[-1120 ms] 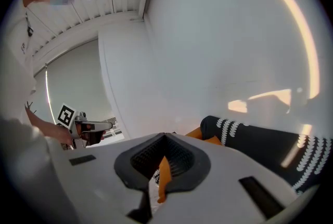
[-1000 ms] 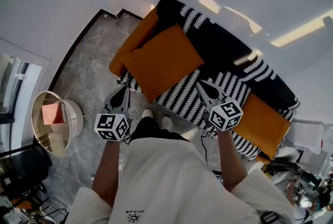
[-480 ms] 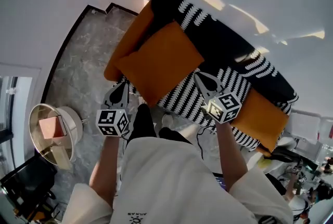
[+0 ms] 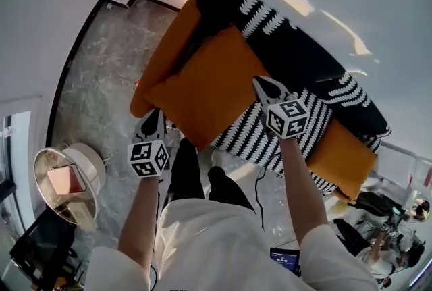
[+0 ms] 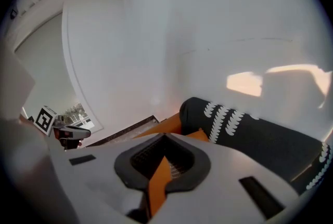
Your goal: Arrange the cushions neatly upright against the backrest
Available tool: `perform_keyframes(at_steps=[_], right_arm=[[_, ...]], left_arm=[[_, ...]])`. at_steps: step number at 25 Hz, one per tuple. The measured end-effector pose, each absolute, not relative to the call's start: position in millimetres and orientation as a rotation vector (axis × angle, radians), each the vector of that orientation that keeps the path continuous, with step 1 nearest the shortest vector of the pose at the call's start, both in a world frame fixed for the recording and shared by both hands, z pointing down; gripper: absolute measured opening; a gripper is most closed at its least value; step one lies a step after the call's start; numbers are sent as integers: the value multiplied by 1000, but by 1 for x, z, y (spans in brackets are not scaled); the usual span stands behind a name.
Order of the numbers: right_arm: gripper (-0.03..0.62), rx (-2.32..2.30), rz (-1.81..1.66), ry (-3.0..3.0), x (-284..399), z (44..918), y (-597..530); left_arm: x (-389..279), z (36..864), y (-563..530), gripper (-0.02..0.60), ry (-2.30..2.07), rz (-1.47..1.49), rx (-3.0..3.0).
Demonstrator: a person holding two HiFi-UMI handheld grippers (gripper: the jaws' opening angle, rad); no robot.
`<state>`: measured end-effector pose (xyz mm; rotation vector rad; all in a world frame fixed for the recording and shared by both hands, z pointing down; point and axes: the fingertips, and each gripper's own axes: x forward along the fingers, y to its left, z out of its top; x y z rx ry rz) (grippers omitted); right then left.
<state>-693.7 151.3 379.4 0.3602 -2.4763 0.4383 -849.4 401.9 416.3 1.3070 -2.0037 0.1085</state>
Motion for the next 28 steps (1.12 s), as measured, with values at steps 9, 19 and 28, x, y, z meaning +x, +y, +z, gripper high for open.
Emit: perform_keyframes(at_steps=[9, 19, 28], right_arm=[[23, 402, 378, -2374, -754, 479, 76], [26, 368, 285, -2289, -805, 569, 38], [230, 419, 328, -2146, -830, 621, -5]], left_arm=[[-884, 518, 397, 109, -1931, 128, 1141], [-911, 590, 399, 217, -1919, 137, 964], [-921, 619, 396, 267, -1889, 160, 881]])
